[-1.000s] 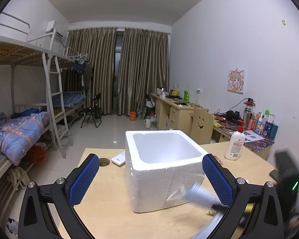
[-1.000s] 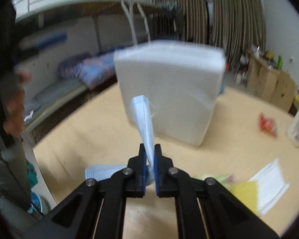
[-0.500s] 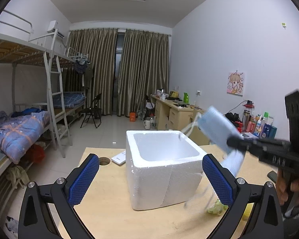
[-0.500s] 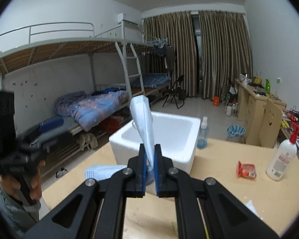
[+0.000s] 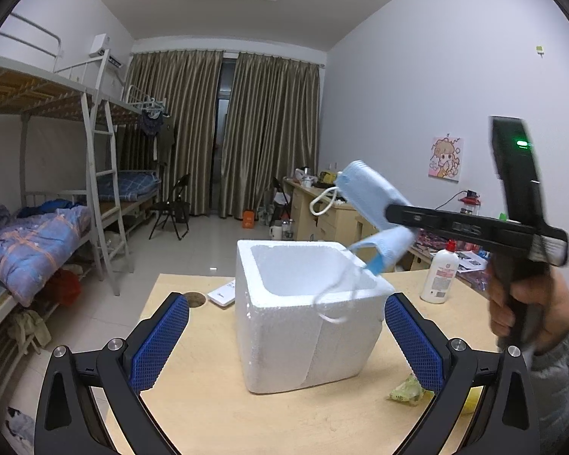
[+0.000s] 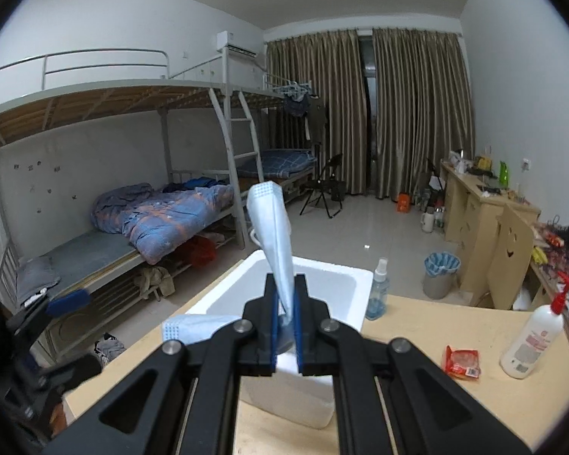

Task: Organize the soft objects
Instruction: 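Lower the blue mask into the foam box with the right gripper, then open the right gripper to release the mask and withdraw it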

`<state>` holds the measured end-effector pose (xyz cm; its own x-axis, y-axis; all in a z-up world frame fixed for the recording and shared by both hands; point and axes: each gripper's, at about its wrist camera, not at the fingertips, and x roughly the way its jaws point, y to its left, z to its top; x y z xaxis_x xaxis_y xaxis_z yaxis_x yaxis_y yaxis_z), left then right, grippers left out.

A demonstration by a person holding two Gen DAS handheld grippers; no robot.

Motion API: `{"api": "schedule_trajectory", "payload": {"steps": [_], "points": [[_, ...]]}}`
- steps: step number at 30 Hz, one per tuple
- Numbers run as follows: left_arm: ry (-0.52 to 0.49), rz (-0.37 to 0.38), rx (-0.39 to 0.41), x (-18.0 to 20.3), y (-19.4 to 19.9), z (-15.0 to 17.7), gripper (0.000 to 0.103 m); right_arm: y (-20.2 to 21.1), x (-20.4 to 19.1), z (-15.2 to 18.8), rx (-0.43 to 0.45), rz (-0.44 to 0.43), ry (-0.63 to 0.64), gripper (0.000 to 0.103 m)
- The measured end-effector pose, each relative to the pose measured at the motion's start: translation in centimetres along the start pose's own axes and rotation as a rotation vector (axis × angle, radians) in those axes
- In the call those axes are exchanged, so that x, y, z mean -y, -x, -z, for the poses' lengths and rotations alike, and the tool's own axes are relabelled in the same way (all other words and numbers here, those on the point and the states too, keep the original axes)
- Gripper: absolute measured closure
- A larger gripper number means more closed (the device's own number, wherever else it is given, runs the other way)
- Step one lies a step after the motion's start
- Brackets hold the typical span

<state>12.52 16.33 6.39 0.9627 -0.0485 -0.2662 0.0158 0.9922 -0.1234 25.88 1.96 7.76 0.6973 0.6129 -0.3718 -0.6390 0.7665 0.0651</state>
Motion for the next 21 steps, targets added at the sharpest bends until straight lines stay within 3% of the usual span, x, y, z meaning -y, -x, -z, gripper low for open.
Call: {"api": "schedule_trajectory", "payload": {"steps": [8, 21], "points": [[0.000, 0.006, -0.019, 0.1, -0.4, 0.5, 0.000, -4.7, 0.8, 0.0, -0.080, 0.001, -0.015, 0.094], [0.009, 0.079, -0.044, -0.1, -1.8, 0.9, 0.000, -7.8, 1.7, 0.6, -0.178, -0.004, -0.041, 0.094]]}}
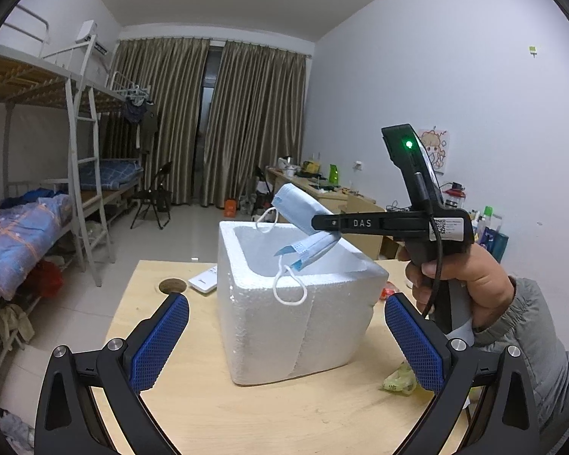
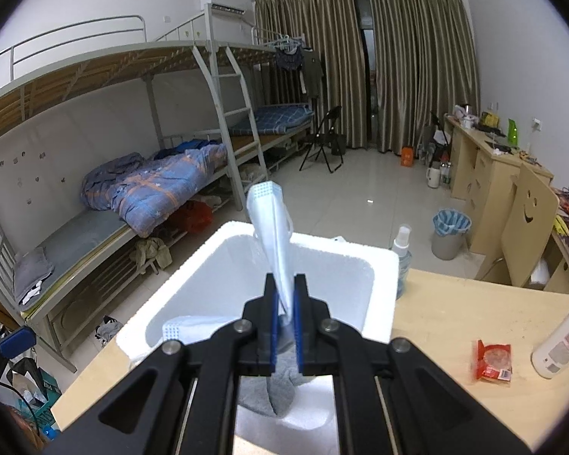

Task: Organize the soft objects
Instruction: 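Open the right gripper to release the mask and withdraw it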

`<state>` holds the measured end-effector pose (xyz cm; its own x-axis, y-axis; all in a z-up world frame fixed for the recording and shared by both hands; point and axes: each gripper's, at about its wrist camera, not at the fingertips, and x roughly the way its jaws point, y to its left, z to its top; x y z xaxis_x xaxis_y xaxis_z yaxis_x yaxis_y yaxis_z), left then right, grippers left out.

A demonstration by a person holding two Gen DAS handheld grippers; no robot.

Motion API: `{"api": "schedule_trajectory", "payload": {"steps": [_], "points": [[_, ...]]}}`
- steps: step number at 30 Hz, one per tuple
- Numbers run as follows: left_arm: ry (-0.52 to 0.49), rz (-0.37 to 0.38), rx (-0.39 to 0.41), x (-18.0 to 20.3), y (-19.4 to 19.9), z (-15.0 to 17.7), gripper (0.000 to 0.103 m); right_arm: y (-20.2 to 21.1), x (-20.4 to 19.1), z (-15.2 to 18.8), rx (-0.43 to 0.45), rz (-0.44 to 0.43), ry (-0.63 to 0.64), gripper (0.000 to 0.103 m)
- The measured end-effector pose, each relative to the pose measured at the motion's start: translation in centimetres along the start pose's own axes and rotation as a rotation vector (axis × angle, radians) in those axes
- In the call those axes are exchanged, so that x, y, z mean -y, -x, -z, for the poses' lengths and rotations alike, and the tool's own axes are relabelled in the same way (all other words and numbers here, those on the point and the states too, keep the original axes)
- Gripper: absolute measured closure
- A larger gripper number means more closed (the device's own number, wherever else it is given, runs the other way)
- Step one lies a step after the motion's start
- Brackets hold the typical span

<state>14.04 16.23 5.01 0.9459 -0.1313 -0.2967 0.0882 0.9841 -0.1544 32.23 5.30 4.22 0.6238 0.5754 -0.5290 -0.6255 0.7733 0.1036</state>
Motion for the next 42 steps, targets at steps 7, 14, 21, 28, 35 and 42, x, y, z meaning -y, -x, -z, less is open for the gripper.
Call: {"api": "schedule_trajectory", "payload": {"steps": [7, 14, 21, 28, 35, 42], "points": [[-0.007, 0.021, -0.010, 0.2, -0.5, 0.1, 0.000, -0.1, 0.3, -0.6, -0.017, -0.013, -0.027, 0.058], [-0.022, 0.035, -0.019, 0.7, -0.6, 0.1, 0.000, 2.0, -0.2, -0.9, 0.005, -0.025, -0.035, 0.054], [-0.044, 0.048, -0.029, 2.2, -0.2, 0.2, 0.000, 5.5, -0.6, -0.6, 0.049, -0.035, -0.031, 0.045], [-0.070, 0.083, -0.036, 4.1, 0.2, 0.5, 0.000, 8.9, -0.3, 0.1, 0.091, -0.025, -0.027, 0.038], [-0.070, 0.113, -0.050, 6.0, 0.1, 1.3, 0.000, 12.0, -0.2, 0.9, 0.143, -0.003, -0.030, 0.025], [-0.079, 0.148, -0.075, 8.4, -0.9, 2.1, 0.000, 15.3, -0.2, 2.4, 0.203, 0.038, -0.029, 0.005]]}}
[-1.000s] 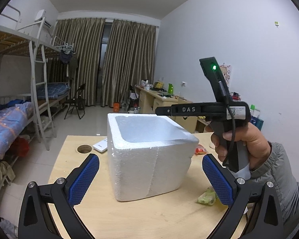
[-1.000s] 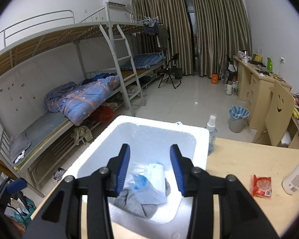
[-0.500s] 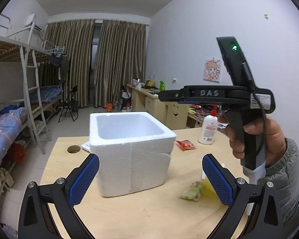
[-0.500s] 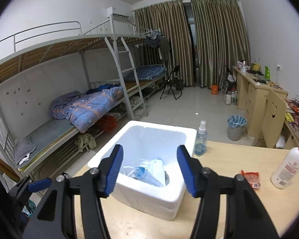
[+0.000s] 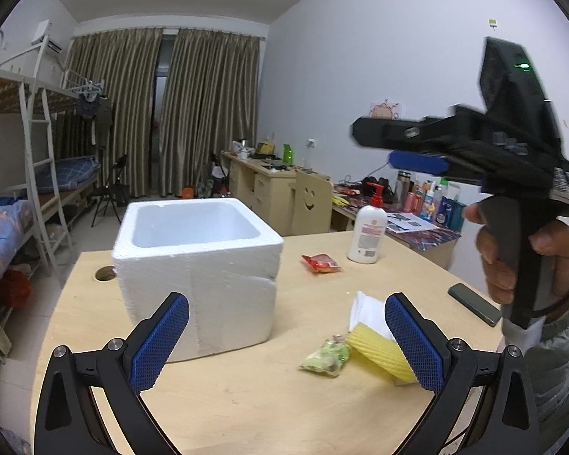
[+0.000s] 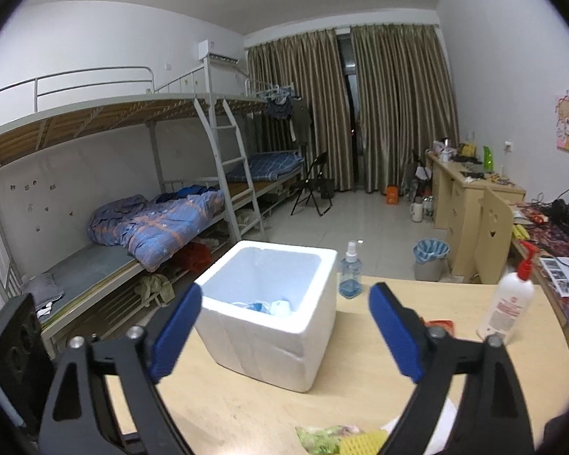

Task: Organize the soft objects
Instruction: 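Open the right gripper to release the mask and withdraw it, then move both grippers back toward the remaining items on the table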

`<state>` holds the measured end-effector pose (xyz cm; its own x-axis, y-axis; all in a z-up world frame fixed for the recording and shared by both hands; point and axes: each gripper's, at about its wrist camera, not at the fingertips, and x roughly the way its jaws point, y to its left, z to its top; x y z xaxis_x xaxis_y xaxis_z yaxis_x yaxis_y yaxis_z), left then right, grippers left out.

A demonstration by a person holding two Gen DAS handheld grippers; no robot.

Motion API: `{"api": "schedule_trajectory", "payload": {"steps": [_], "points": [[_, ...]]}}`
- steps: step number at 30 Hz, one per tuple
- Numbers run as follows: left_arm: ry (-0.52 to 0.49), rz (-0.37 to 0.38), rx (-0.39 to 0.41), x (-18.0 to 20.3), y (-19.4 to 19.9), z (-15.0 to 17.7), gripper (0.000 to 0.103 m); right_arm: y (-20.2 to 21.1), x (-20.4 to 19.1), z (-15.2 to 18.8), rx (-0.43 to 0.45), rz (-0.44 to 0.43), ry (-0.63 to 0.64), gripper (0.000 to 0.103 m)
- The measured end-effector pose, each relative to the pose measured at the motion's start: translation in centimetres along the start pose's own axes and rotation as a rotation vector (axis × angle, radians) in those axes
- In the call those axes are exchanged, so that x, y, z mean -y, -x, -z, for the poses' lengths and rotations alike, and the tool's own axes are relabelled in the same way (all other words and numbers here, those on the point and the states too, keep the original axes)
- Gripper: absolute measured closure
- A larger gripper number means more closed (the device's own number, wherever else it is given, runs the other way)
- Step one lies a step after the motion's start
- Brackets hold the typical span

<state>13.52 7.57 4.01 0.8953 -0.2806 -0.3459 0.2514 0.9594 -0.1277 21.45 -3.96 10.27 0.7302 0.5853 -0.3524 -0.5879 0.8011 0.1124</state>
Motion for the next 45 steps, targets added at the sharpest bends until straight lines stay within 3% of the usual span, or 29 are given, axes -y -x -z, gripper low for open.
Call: {"api": "schedule_trajectory", "payload": {"steps": [12, 21, 31, 39, 45], "points": [[0.004, 0.051, -0.026, 1.6, -1.3, 0.6, 0.000, 3.4, 0.3, 2.1, 0.040, 0.064, 0.010, 0.000], [0.013, 0.089, -0.020, 2.3, -2.2, 0.6, 0.000, 6.4, 0.5, 5.1, 0.074, 0.161, 0.061, 0.000], [-0.005, 0.131, -0.047, 3.6, -4.0, 1.5, 0.000, 7.7, 2.0, 9.1, 0.092, 0.229, 0.026, 0.000], [-0.010, 0.092, -0.076, 4.3, -5.7, 3.5, 0.000, 6.9, 4.1, 13.0, 0.047, 0.275, -0.001, 0.000], [-0.037, 0.104, -0.152, 5.1, -7.6, 5.2, 0.000, 5.4, 6.2, 15.2, -0.028, 0.275, -0.056, 0.000]]}}
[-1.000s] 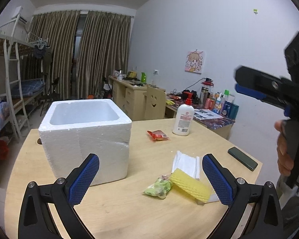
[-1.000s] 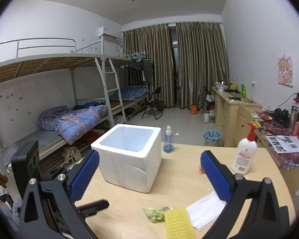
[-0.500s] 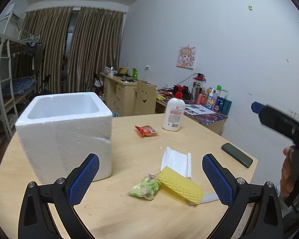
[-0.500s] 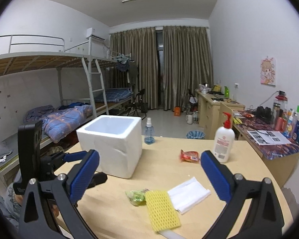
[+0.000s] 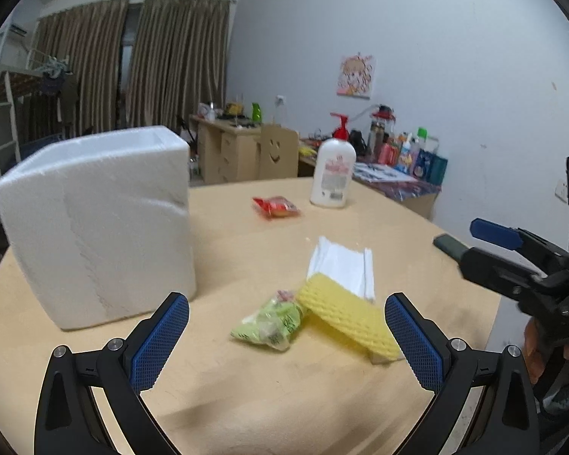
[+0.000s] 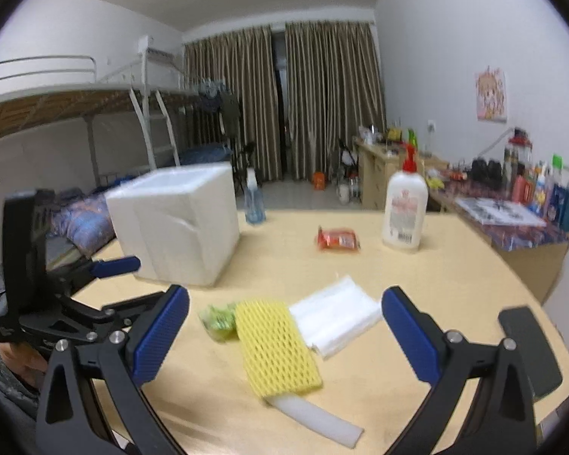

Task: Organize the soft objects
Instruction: 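Move both grippers back toward the remaining items on the table, then grasp the green snack bag with the left gripper while the right gripper grasps the yellow foam net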

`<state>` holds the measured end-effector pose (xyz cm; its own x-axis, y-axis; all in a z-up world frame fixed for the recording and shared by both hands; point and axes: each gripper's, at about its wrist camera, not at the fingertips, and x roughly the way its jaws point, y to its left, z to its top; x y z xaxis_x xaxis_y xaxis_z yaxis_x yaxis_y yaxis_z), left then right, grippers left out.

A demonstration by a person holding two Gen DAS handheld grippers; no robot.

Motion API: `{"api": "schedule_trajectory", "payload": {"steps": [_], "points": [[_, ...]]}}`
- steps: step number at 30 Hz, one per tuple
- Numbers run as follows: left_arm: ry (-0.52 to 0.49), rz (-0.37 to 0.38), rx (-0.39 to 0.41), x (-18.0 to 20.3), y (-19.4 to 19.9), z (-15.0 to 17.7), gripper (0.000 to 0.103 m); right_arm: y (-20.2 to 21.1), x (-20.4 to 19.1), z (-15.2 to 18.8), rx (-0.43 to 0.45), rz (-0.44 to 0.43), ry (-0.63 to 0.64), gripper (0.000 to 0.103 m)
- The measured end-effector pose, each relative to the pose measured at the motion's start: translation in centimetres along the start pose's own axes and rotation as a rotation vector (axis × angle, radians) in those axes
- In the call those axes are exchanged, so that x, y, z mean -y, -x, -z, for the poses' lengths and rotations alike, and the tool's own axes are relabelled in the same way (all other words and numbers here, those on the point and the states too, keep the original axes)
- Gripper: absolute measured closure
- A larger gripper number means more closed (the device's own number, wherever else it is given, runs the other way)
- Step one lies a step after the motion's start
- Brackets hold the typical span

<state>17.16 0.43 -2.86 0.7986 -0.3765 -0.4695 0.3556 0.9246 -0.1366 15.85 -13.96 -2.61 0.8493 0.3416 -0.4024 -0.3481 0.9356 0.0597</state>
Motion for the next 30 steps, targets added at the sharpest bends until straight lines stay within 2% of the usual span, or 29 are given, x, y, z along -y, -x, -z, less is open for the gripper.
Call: {"api": "schedule_trajectory", "payload": {"steps": [9, 18, 21, 23, 27, 29, 30], "points": [[-0.002, 0.017, -0.089, -0.1, -3.0, 0.6, 0.000, -2.0, 0.5, 2.0, -0.086, 0.007, 0.008, 0.000], [-0.013, 0.047, -0.159, -0.5, -5.3, 0.8, 0.000, -3.3, 0.9, 2.9, -0.140, -0.033, 0.000, 0.000], [-0.001, 0.071, -0.184, -0.6, -6.0, 0.7, 0.002, -3.8, 1.0, 3.1, -0.161, -0.023, 0.003, 0.000], [-0.010, 0.059, -0.190, -0.5, -6.4, 0.7, 0.003, -3.9, 1.1, 3.2, -0.168, -0.011, 0.009, 0.000], [0.009, 0.077, -0.224, -0.9, -7.4, 0.8, 0.014, -4.1, 1.3, 3.3, -0.173, -0.013, 0.007, 0.000], [0.007, 0.062, -0.239, -1.0, -7.9, 0.9, 0.017, -4.3, 1.5, 3.3, -0.178, -0.015, 0.004, 0.000], [0.005, 0.055, -0.248, -1.0, -8.1, 1.0, 0.023, -4.4, 1.6, 3.4, -0.181, -0.015, 0.002, 0.000]]}}
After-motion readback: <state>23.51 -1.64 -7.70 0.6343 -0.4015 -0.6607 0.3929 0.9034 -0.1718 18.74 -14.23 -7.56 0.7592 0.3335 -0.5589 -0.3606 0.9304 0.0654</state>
